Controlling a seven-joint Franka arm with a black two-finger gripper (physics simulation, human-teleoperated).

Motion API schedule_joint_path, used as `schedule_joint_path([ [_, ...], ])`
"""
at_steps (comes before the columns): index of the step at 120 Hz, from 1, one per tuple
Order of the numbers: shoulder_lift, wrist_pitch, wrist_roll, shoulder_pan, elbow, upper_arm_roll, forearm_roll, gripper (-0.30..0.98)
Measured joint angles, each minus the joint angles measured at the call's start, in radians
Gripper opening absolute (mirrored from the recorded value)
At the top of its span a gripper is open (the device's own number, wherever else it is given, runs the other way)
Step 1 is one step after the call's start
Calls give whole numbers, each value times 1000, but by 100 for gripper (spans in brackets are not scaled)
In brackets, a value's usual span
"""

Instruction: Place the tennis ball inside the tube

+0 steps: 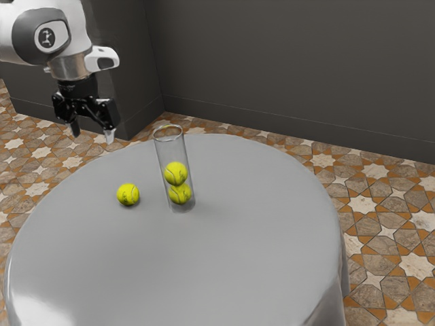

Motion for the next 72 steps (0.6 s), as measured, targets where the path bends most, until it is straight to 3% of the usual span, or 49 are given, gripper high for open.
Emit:
schedule_joint_path([
  [26,20,205,-4,53,-203,1,-4,69],
  [72,283,482,-4,128,-172,2,-7,69],
])
